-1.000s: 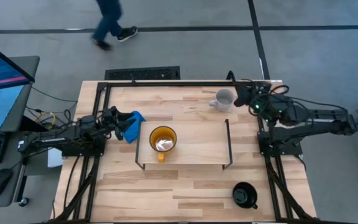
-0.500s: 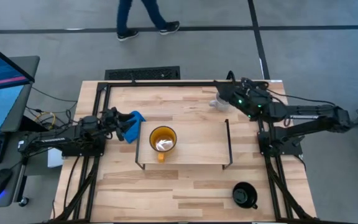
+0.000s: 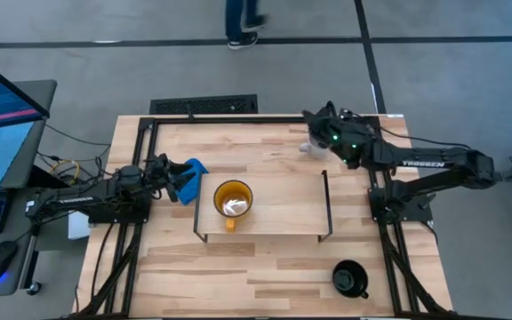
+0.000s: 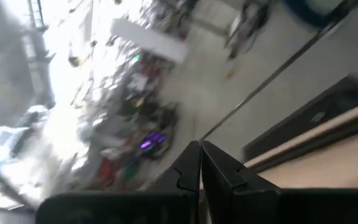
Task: Stack small to large cups/mugs on shelf
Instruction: Put the gray cup on the shelf
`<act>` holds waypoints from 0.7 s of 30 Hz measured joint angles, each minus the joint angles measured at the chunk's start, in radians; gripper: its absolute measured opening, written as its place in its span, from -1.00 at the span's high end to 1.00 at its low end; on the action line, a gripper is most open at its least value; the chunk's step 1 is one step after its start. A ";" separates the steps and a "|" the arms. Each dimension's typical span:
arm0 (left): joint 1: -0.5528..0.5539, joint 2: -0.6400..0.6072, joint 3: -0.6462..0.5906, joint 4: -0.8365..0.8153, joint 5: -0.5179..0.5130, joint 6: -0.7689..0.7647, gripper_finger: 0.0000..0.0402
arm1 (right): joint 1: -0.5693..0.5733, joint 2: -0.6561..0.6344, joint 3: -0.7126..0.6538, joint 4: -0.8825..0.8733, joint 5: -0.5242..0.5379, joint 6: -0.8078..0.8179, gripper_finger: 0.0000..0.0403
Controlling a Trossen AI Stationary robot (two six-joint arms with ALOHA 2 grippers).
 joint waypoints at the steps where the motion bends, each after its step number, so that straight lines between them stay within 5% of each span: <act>1: 0.000 0.000 0.000 0.000 0.000 0.000 0.11 | 0.000 0.015 0.016 -0.024 0.032 -0.020 0.82; 10: 0.000 0.000 0.000 0.000 -0.002 0.000 0.11 | -0.016 0.215 0.254 -0.275 0.088 0.042 0.82; 21: 0.000 0.000 0.000 0.000 -0.002 0.000 0.11 | -0.031 0.343 0.549 -0.898 0.013 0.361 0.82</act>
